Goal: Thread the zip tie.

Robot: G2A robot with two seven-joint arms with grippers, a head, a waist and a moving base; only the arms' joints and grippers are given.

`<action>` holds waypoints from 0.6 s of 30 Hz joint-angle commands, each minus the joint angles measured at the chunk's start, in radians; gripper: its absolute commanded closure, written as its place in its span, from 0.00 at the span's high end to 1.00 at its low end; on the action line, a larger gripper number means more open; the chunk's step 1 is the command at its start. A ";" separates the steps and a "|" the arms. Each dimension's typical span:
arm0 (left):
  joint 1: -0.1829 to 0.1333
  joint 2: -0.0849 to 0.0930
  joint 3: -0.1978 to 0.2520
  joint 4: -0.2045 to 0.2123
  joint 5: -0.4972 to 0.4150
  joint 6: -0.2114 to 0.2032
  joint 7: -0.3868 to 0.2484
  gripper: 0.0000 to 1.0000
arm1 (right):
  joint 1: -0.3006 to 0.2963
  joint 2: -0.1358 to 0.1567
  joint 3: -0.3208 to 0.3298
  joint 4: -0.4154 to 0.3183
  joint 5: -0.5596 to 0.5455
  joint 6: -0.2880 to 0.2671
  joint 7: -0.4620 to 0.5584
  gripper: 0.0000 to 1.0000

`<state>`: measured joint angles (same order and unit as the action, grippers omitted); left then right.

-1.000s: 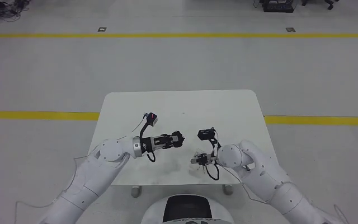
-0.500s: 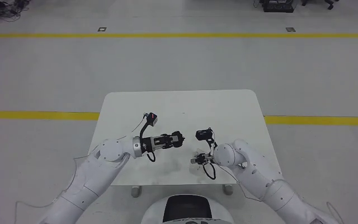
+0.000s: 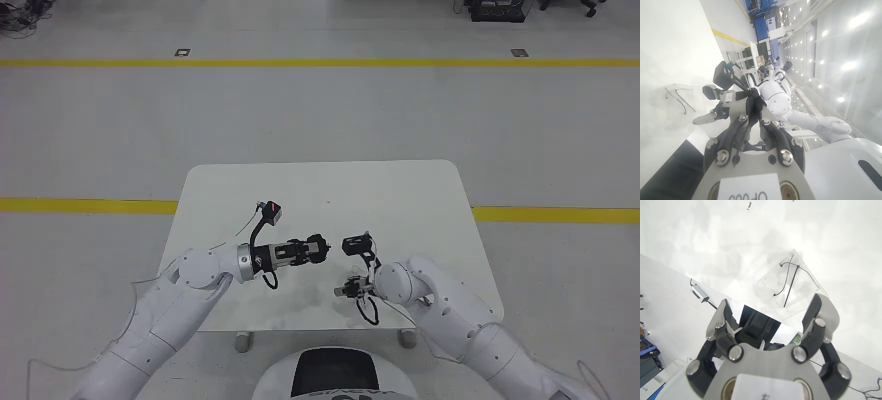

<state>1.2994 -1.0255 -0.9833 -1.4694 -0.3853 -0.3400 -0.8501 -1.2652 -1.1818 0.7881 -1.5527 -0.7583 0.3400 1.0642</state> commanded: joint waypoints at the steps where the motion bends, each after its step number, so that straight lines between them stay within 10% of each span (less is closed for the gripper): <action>1: 0.000 0.000 0.000 0.000 0.000 0.000 0.000 0.00 | 0.001 -0.003 -0.001 0.009 0.005 0.000 0.001 0.85; 7: 0.000 0.000 0.000 0.000 0.000 0.000 0.000 0.00 | 0.006 -0.011 -0.008 0.031 0.008 0.000 0.001 0.64; 18: 0.000 0.000 0.000 0.000 0.000 0.000 0.000 0.00 | 0.009 -0.021 -0.004 0.057 -0.052 0.000 0.028 0.78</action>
<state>1.2994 -1.0255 -0.9833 -1.4694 -0.3853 -0.3400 -0.8501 -1.2559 -1.2018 0.7819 -1.4966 -0.8002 0.3400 1.0876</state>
